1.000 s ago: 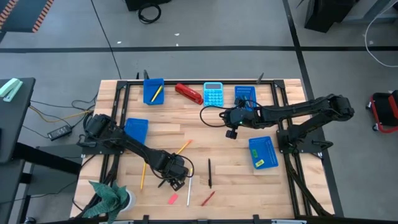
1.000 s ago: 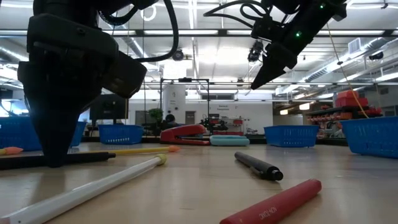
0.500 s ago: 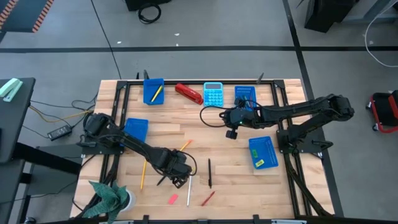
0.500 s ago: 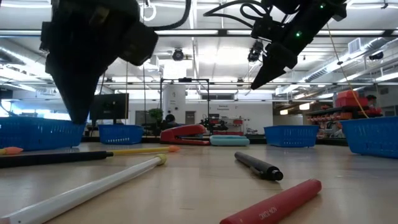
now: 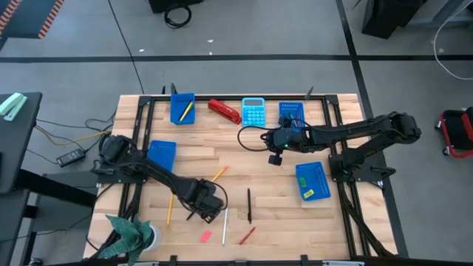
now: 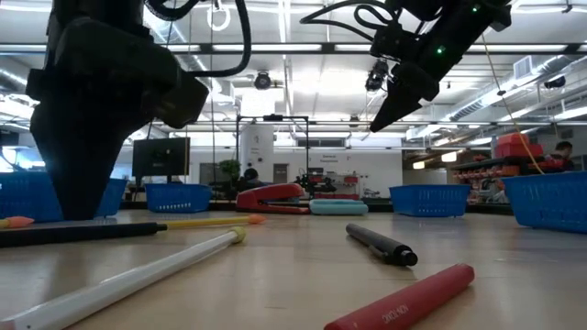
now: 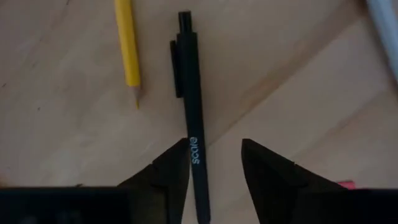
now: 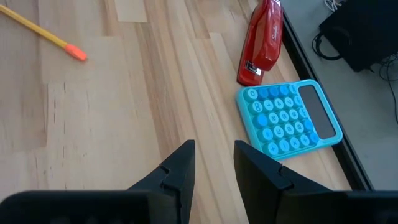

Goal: Sort crayons/erasers/pens/pencils in bins
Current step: Put the left black pen into the top left bin, then put the black pen into the top left bin

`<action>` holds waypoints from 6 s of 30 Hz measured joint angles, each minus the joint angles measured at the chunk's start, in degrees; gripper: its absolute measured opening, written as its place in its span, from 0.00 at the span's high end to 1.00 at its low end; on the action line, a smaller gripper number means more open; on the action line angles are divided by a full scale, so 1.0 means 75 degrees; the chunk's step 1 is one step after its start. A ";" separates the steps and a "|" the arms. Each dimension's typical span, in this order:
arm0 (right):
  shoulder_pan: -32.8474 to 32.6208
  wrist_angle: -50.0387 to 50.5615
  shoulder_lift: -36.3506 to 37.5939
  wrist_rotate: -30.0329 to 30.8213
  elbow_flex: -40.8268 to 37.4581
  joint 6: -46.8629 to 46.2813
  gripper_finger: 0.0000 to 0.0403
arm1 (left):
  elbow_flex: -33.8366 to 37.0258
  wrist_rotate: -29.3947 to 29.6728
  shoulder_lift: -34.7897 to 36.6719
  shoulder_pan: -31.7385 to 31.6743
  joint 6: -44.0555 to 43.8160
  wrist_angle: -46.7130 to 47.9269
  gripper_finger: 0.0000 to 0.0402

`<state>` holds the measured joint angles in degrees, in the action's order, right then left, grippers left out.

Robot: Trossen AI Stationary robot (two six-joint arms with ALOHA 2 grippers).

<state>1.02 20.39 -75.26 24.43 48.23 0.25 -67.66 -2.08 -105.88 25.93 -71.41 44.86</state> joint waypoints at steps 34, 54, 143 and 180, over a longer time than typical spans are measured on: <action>0.0099 -0.0114 0.0000 -0.0102 0.0000 -0.0006 0.71 | 0.0285 0.0782 -0.0053 -0.0278 -0.0078 -0.0605 0.86; 0.0090 -0.0066 0.0000 -0.0900 0.0000 -0.0109 0.71 | -0.3121 0.5108 -0.0026 -0.3515 0.3072 0.2975 0.88; -0.0096 0.0961 -0.0003 -0.1722 -0.0908 -0.1993 0.71 | -0.0541 0.4183 0.0172 -0.0883 0.1864 -0.1542 0.57; -0.3616 0.1135 -0.0003 -0.2600 -0.0906 -0.9037 0.71 | -0.0545 0.1343 -0.0384 -0.1742 1.7303 -0.4575 0.57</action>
<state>-26.10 28.90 -75.29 4.93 41.43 -67.53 -71.75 7.99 -108.77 12.87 58.37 10.55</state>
